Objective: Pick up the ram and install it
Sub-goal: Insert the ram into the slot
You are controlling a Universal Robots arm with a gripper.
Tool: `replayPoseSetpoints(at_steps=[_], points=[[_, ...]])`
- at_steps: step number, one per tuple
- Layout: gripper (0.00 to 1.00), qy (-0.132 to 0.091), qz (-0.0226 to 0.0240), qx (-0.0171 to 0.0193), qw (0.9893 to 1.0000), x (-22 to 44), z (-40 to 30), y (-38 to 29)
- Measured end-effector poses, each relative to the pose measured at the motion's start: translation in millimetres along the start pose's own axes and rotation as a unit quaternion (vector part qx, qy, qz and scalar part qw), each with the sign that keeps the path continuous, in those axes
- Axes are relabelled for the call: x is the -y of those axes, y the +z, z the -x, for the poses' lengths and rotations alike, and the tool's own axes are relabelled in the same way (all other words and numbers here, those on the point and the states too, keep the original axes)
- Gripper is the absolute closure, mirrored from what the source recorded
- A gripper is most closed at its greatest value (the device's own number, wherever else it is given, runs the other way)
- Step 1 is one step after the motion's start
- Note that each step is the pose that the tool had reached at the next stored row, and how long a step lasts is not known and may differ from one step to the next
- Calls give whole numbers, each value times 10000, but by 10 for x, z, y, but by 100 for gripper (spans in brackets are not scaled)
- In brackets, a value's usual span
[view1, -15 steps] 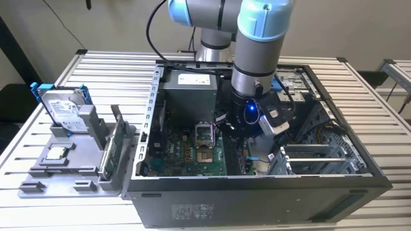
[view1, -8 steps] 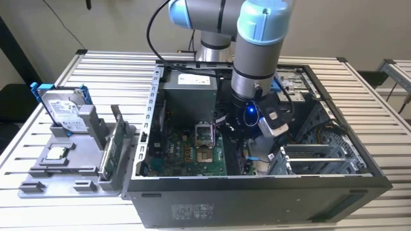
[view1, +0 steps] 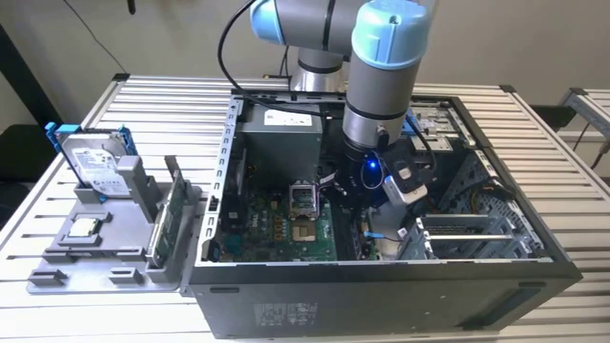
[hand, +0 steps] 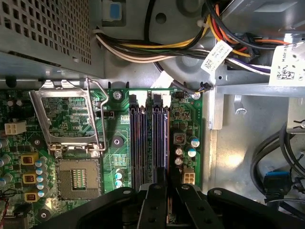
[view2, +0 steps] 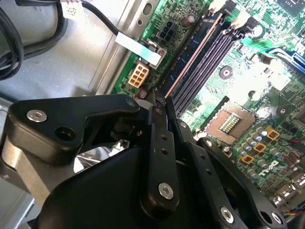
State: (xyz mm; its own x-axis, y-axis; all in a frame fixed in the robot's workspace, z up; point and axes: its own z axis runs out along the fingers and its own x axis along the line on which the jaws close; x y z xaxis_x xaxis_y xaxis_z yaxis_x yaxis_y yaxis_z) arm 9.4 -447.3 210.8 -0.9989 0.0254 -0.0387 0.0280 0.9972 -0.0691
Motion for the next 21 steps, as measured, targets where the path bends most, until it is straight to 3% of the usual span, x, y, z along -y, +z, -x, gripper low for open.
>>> replayPoseSetpoints(at_steps=[4,5,6,15,21], points=[[85,0,1,-2,10000,0,0,1],[78,0,1,-2,10000,0,0,1],[78,0,1,-2,10000,1,1,-13],[78,0,1,-3,10000,29,16,-416],[78,0,1,-2,10000,31,18,-443]])
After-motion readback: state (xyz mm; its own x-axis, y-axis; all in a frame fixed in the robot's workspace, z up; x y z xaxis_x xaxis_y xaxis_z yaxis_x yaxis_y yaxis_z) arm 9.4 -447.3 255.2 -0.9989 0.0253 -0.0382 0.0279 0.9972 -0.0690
